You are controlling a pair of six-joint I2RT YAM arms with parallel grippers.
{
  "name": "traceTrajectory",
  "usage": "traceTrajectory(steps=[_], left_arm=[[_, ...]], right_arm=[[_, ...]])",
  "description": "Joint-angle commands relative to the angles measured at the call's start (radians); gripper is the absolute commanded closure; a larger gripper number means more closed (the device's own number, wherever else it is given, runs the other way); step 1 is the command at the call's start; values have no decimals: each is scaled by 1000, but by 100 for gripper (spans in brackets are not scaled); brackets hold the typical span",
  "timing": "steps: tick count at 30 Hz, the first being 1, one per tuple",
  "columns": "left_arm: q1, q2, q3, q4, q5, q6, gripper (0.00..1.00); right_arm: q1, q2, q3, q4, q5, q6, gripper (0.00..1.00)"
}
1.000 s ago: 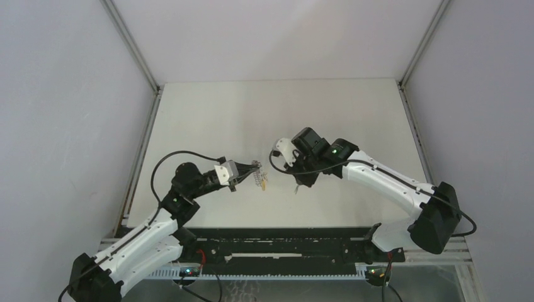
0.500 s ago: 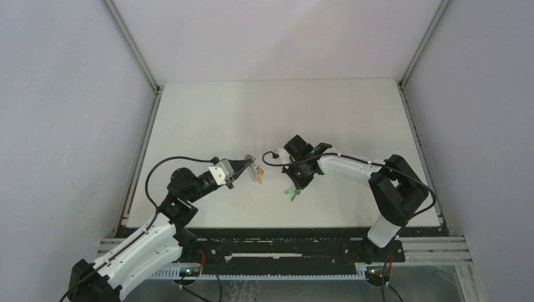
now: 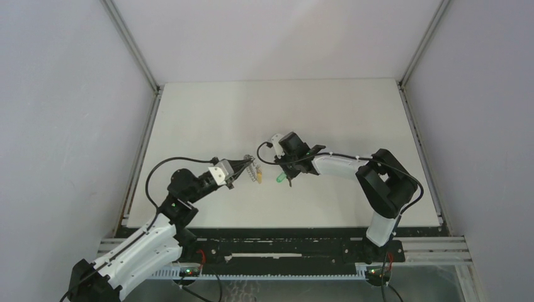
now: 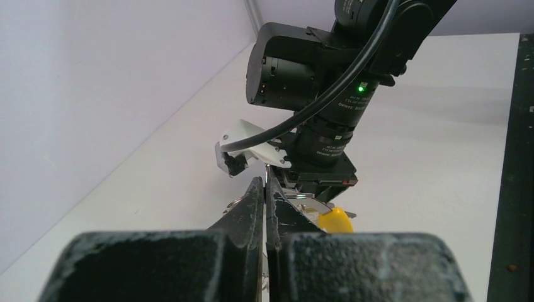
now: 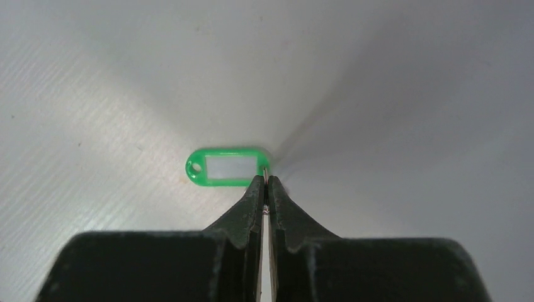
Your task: Put the keys on the keyring
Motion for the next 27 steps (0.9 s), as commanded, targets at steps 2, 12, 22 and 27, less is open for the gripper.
traceTrajectory(steps=[2, 12, 22, 27], left_arm=[[-3, -15, -17, 71, -5, -5, 100], [-3, -17, -15, 72, 4, -8, 100], [-3, -18, -15, 75, 9, -10, 100], [-3, -17, -15, 77, 10, -10, 100]], right_arm=[[-3, 18, -12, 87, 36, 19, 100], [-18, 25, -1, 14, 36, 18, 96], [-29, 31, 13, -27, 12, 6, 88], [-31, 39, 28, -40, 7, 2, 88]])
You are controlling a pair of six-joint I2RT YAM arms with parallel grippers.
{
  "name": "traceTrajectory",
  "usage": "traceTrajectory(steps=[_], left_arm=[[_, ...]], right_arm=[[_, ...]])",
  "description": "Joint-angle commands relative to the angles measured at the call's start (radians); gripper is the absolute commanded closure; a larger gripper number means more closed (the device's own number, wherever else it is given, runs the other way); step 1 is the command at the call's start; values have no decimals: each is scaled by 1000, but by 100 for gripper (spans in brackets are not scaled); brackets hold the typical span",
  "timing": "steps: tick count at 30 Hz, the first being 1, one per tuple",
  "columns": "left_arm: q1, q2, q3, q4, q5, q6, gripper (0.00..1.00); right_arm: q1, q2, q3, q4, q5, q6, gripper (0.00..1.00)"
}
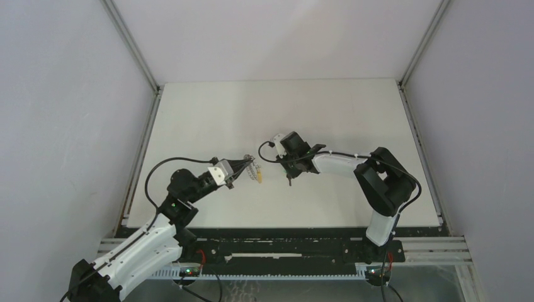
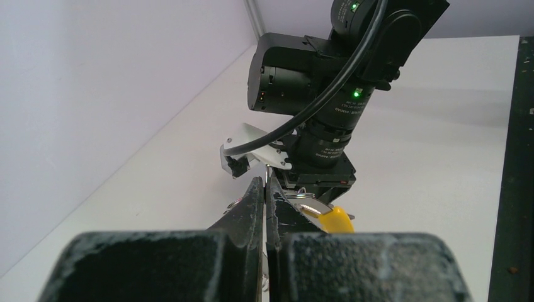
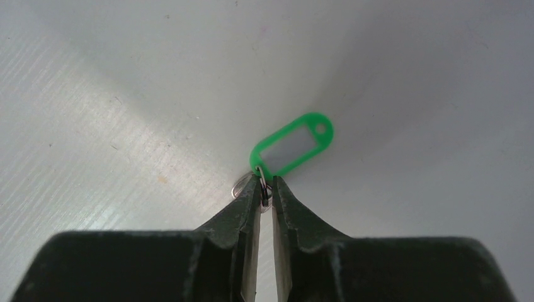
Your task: Put the keys on the keyring
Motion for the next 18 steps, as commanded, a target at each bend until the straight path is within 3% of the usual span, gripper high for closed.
traceTrajectory(steps=[1, 5, 11, 18], left_arm=[[-3, -14, -15, 70, 9, -9, 100], [-2, -12, -15, 71, 9, -9, 100], [-3, -11, -16, 73, 17, -9, 100], [-2, -11, -10, 71, 50, -18, 100]], right_arm=[[-6, 16, 31, -52, -8, -3, 89], [-7, 26, 42, -72, -2, -4, 100], [-5, -31, 40, -80, -38, -29, 100], [-7, -265, 33, -141, -86, -123, 100]])
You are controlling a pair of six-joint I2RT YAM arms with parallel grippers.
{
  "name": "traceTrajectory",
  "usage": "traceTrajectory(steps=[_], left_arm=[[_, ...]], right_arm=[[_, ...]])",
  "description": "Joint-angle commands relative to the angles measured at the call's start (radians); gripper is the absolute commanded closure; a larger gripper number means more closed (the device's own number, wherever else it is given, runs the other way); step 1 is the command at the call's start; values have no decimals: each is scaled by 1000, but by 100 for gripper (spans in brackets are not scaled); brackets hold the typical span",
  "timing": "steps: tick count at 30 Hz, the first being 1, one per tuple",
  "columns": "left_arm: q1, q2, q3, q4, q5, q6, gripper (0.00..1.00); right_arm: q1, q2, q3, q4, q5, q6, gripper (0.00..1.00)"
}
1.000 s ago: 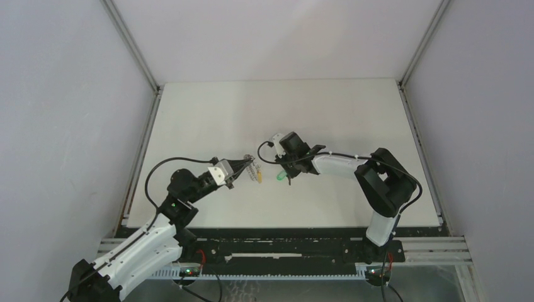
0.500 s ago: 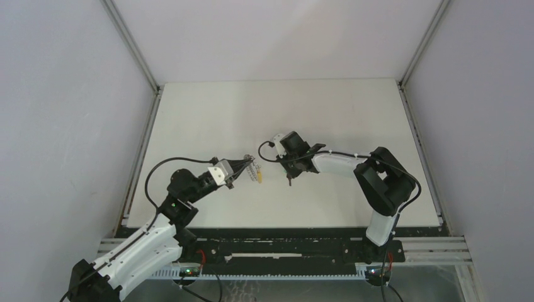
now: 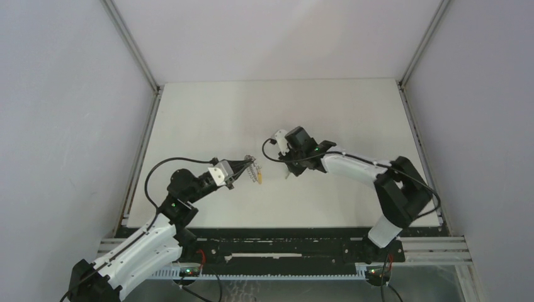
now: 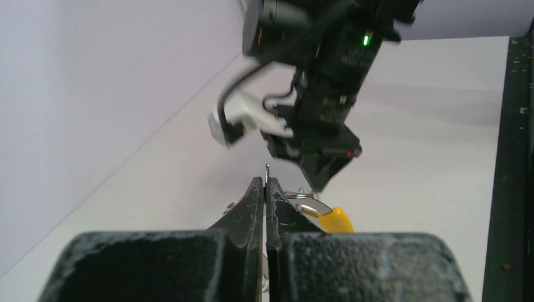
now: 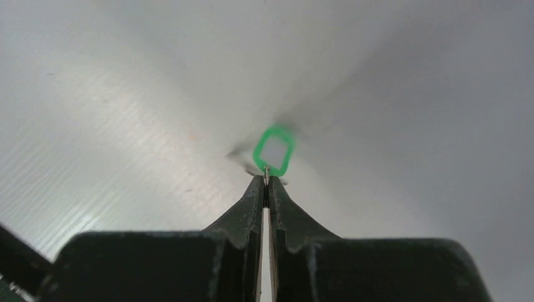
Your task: Put the keys on the keyring
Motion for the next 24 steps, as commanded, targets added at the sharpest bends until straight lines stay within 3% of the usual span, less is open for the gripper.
traceTrajectory(steps=[1, 13, 24], left_arm=[[-4, -9, -8, 69, 48, -18, 100], [-4, 52, 52, 35, 217, -45, 100], [-11, 120, 103, -17, 358, -40, 100]], right_arm=[[-6, -202, 17, -46, -48, -89, 100], [52, -580, 17, -198, -207, -341, 100], [170, -599, 77, -269, -326, -513, 100]])
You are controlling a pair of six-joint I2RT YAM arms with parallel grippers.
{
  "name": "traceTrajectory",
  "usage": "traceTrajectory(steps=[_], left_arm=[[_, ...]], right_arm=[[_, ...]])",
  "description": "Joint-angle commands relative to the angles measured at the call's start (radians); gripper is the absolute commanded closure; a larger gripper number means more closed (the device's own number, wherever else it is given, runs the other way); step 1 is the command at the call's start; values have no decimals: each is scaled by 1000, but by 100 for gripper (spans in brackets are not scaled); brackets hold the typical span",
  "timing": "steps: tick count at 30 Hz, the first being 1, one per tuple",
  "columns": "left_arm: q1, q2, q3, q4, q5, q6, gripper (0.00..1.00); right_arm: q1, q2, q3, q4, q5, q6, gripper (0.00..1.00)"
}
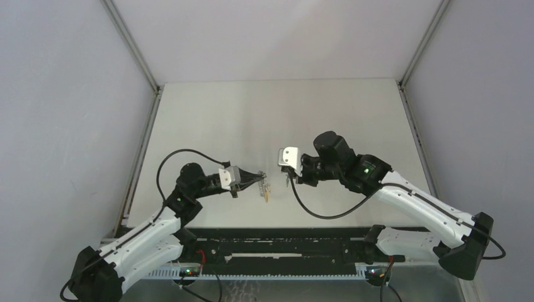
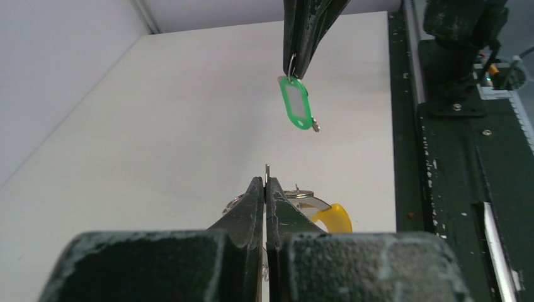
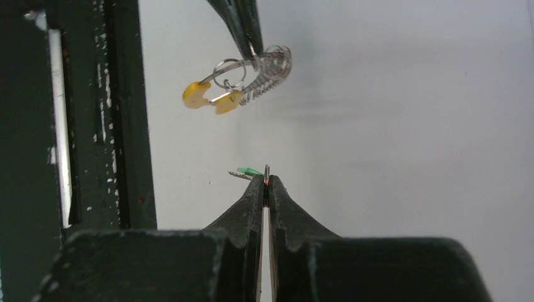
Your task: Put the keys on the keyring
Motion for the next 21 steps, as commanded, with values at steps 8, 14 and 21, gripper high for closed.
traceTrajectory(steps=[8, 14, 21], left_arm=[[-11, 33, 104, 12, 152, -8, 100], [-13, 40, 106, 11, 162, -6, 100], [-13, 40, 102, 12, 149, 5, 100]], right_arm=[[92, 103, 167, -106, -49, -90, 100], [130, 180, 212, -130, 23, -109, 100], [166, 227, 234, -126, 91, -123, 100]])
